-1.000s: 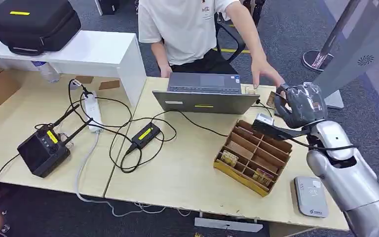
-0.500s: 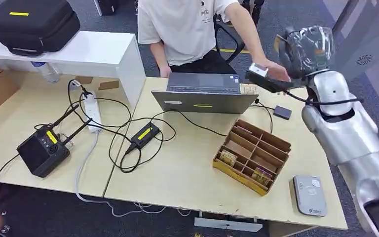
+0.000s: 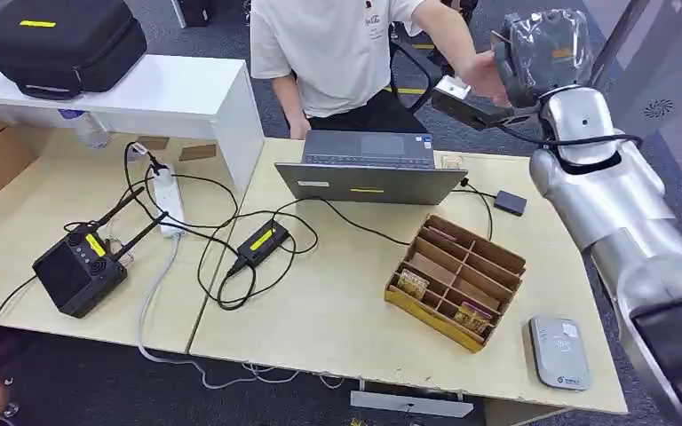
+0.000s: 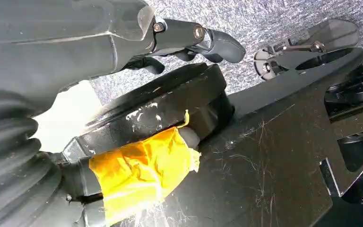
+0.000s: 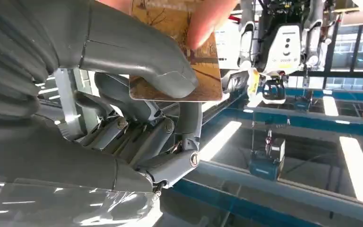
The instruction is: Pass the card to the sensor for recognition and then transmit it.
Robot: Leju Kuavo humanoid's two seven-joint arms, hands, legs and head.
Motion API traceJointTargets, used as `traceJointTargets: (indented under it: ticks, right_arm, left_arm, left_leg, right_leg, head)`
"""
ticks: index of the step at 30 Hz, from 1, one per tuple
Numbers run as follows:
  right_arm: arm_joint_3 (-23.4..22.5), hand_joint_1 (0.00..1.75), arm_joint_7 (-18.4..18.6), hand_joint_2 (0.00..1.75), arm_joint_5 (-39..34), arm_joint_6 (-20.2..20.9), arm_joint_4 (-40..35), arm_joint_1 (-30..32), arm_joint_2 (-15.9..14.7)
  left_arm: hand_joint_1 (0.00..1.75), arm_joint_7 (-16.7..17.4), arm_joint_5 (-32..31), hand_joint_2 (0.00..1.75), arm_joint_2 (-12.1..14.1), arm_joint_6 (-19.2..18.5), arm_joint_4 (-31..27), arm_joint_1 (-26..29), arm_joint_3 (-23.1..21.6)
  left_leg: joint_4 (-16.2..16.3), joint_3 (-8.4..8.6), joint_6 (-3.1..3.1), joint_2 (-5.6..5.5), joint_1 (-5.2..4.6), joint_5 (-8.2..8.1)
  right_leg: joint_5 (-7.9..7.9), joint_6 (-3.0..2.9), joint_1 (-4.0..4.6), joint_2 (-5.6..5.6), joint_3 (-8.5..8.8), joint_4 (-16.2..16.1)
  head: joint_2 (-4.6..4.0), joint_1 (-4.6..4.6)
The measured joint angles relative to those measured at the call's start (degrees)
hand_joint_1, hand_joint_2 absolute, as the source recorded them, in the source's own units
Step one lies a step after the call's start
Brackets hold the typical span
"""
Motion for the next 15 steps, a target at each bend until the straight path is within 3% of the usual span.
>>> traceJointTargets:
  ticks: [8, 9, 15]
  right_arm:
    - [0.57, 1.75, 0.00, 1.75, -0.02, -0.02, 1.25, -0.19, 0.13]
    - [0.59, 0.00, 0.00, 1.75, -0.02, -0.02, 1.37, -0.19, 0.13]
    - [0.61, 0.00, -0.29, 1.75, -0.17, 0.07, 1.70, -0.07, 0.13]
  left_arm:
    - [0.00, 0.02, 0.00, 1.75, 0.07, -0.02, 0.00, 0.00, -0.04]
    - [0.00, 0.02, 0.00, 1.75, 0.07, -0.04, 0.00, 0.00, -0.02]
    - [0.00, -0.24, -0.22, 1.75, 0.07, 0.20, 0.00, 0.01, -0.15]
  left_leg:
    - [0.00, 0.01, 0.00, 0.00, 0.02, 0.00]
    - [0.00, 0.01, 0.00, 0.00, 0.02, 0.00]
    - [0.00, 0.01, 0.00, 0.00, 0.01, 0.00]
  right_leg:
    - [0.01, 0.00, 0.01, 0.00, -0.01, 0.01]
    - [0.01, 0.00, 0.01, 0.00, -0.01, 0.01]
    - [0.01, 0.00, 0.00, 0.00, -0.01, 0.00]
  head:
    - [0.00, 0.00]
    - [0.00, 0.00]
    - [0.00, 0.00]
